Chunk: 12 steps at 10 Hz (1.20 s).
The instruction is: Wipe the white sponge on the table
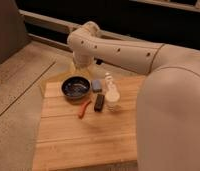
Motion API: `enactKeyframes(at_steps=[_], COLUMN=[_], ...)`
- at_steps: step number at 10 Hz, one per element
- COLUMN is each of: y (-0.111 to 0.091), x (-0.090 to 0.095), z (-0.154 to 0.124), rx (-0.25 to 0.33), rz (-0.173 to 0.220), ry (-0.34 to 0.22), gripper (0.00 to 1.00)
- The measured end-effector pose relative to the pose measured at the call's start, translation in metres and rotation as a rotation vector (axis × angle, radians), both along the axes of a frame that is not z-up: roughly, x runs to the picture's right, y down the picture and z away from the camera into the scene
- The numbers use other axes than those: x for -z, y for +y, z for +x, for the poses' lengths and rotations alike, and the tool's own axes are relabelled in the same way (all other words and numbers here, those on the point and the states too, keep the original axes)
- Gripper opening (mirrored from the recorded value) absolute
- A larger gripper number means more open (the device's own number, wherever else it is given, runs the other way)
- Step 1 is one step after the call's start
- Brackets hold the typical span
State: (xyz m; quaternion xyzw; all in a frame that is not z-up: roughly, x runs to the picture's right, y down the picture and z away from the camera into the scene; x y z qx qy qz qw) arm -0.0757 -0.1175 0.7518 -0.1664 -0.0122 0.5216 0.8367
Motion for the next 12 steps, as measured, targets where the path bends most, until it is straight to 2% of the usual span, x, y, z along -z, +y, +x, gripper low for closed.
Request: enactKeyframes(at_steps=[2, 4, 8, 11, 12], y=[-0.013, -0.017, -0.009, -0.001, 0.006], x=[-0.005, -0.020, -0.062, -0.094, -0.109], z=[0.009, 0.025, 0.055, 0.073, 0.080], rx=[0.003, 0.003, -0.022, -0.020, -0.021], rz=[0.038, 0.048, 0.009, -0.026, -0.052], ry=[-0.041, -0.067, -0.078, -0.078, -0.067], gripper=[0.65, 0.65, 0.65, 0.65, 0.65])
